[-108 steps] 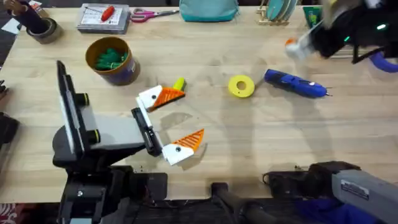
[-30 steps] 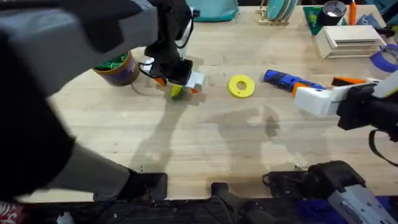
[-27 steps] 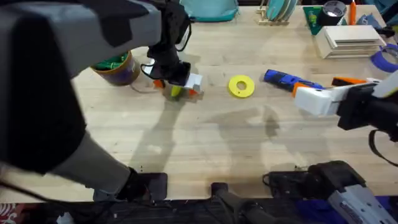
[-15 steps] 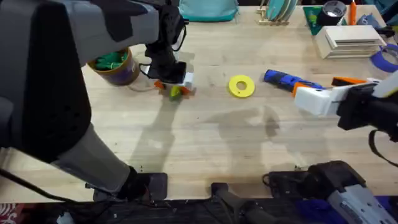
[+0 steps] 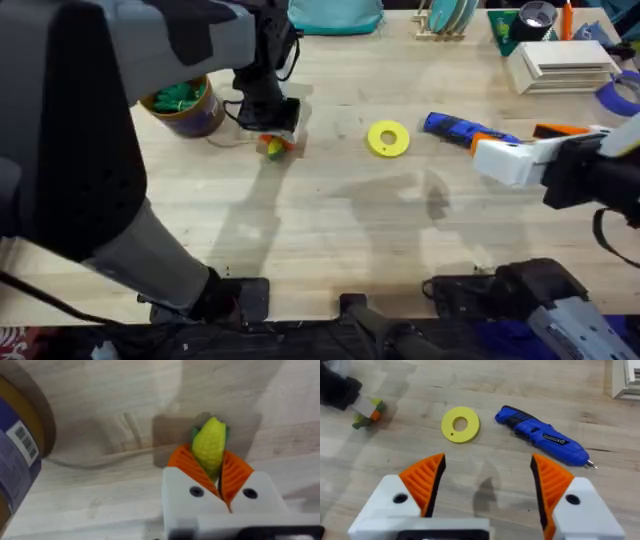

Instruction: Pick up the gripper from the table and insert it into the empty holder that is missing its gripper. Then pick up a screw, insert it into the mounting hole, and use the screwdriver to tighten it. Finally, clean up the table by picking up the vegetable and placing it into the bucket.

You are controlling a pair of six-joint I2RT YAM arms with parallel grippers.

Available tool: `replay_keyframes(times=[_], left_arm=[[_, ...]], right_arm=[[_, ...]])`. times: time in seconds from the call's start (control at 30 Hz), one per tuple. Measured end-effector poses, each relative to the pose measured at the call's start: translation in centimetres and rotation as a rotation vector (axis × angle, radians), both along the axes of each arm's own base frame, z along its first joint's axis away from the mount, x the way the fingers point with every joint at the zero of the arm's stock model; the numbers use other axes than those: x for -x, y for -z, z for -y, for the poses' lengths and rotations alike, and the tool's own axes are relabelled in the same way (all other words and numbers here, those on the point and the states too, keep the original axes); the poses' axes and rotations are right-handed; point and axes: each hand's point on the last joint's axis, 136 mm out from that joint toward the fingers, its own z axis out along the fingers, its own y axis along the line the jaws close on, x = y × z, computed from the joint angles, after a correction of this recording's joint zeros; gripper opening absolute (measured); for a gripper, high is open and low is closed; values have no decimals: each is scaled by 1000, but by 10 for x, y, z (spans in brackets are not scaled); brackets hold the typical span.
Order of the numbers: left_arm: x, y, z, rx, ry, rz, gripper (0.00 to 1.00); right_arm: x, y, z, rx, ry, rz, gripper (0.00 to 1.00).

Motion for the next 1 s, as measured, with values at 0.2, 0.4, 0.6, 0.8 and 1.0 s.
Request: replay_keyframes(times=[0.2, 0.4, 0.6, 0.8, 1.0], left_arm=[[-7, -25, -11, 13, -47, 35, 24], [-31, -114, -41, 67, -151, 254, 24], [-30, -191, -94, 82, -293, 469, 24], [-22, -207, -142, 8, -385, 532, 24], [-40, -200, -172, -42, -407, 555, 24]], right_arm=[[0, 0, 0, 0, 0, 1, 997], [0, 0, 0, 0, 0, 0, 997], [2, 2, 0, 1, 0, -11, 997], [2, 2, 0, 1, 0, -11, 997], [2, 2, 0, 1, 0, -10, 997]])
